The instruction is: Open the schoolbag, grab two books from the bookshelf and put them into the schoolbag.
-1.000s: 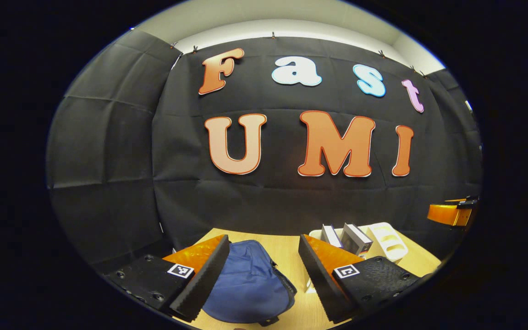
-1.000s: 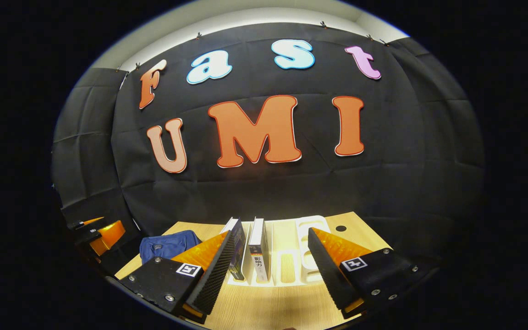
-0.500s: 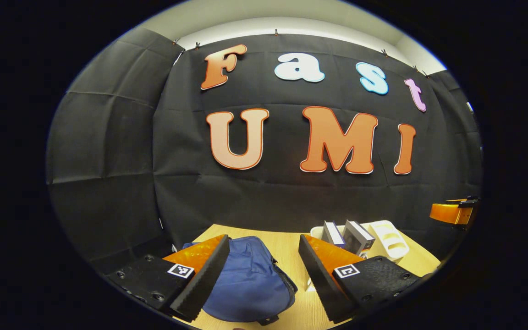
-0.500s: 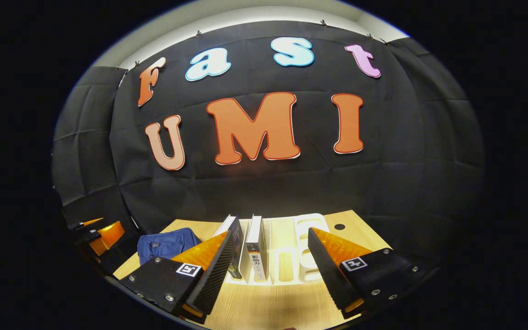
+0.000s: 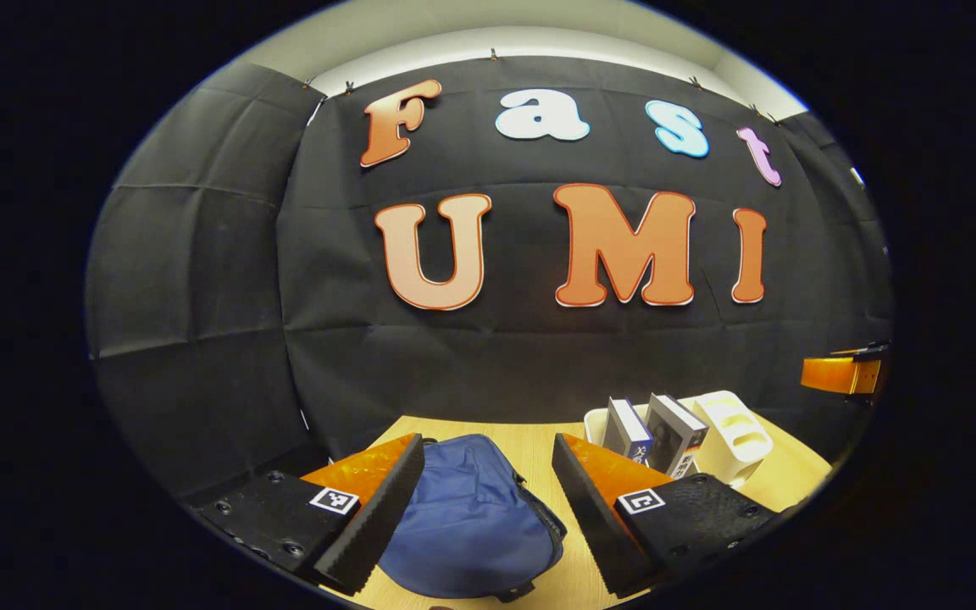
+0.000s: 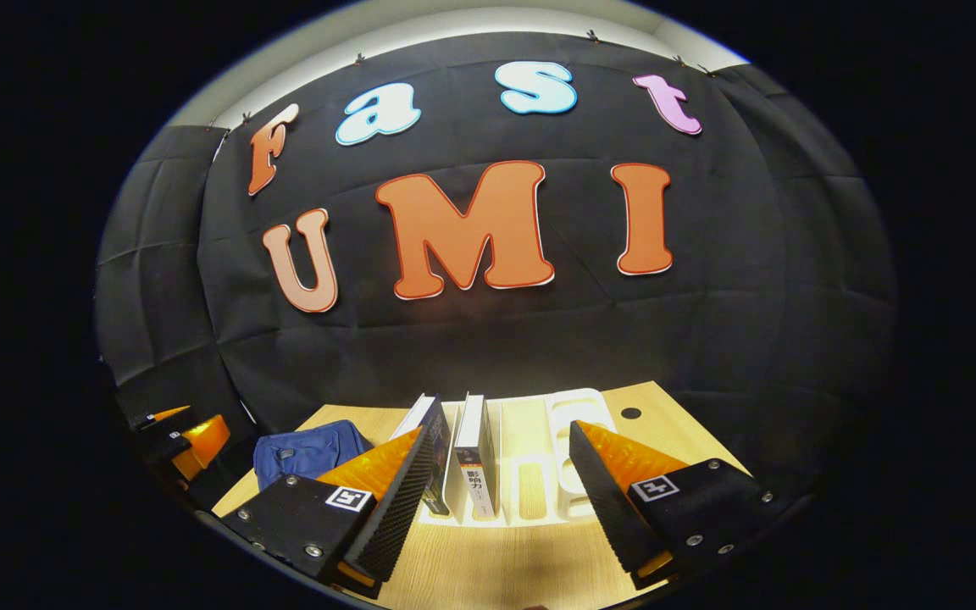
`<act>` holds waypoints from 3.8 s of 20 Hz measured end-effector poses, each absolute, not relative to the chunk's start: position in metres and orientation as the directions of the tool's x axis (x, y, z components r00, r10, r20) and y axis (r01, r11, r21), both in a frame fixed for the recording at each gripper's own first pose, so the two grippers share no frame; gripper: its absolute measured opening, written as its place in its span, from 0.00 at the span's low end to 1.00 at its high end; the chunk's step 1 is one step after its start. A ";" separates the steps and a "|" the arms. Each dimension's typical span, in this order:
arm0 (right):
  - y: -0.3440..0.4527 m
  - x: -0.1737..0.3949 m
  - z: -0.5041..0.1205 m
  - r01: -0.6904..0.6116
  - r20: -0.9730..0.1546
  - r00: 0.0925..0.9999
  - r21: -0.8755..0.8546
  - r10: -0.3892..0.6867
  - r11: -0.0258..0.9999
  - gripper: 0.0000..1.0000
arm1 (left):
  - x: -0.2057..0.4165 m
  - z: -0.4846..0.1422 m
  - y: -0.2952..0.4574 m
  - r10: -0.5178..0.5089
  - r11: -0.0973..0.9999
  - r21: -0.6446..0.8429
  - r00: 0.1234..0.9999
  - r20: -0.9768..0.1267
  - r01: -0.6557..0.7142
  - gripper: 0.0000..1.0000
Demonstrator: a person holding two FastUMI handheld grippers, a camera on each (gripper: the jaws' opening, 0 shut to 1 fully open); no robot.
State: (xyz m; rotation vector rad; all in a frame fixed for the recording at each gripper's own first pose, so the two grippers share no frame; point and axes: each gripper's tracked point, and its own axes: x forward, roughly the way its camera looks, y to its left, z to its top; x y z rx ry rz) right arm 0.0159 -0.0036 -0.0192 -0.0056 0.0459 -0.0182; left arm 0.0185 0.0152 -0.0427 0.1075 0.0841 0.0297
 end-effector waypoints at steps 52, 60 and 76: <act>-0.052 0.010 -0.059 0.049 -0.211 0.976 0.018 -0.044 0.999 0.95 | 0.013 -0.320 0.018 0.092 0.626 0.498 0.578 -0.811 0.600 0.01; -0.019 0.015 -0.058 -0.057 -0.234 0.970 0.023 0.061 0.998 0.95 | 0.062 -0.196 0.052 0.048 0.654 0.447 0.557 -0.829 0.611 0.01; 0.094 0.086 -0.018 0.007 -0.325 0.946 0.013 -0.003 1.000 0.95 | 0.239 -0.152 0.132 -0.103 0.467 0.518 0.626 -0.773 0.717 0.01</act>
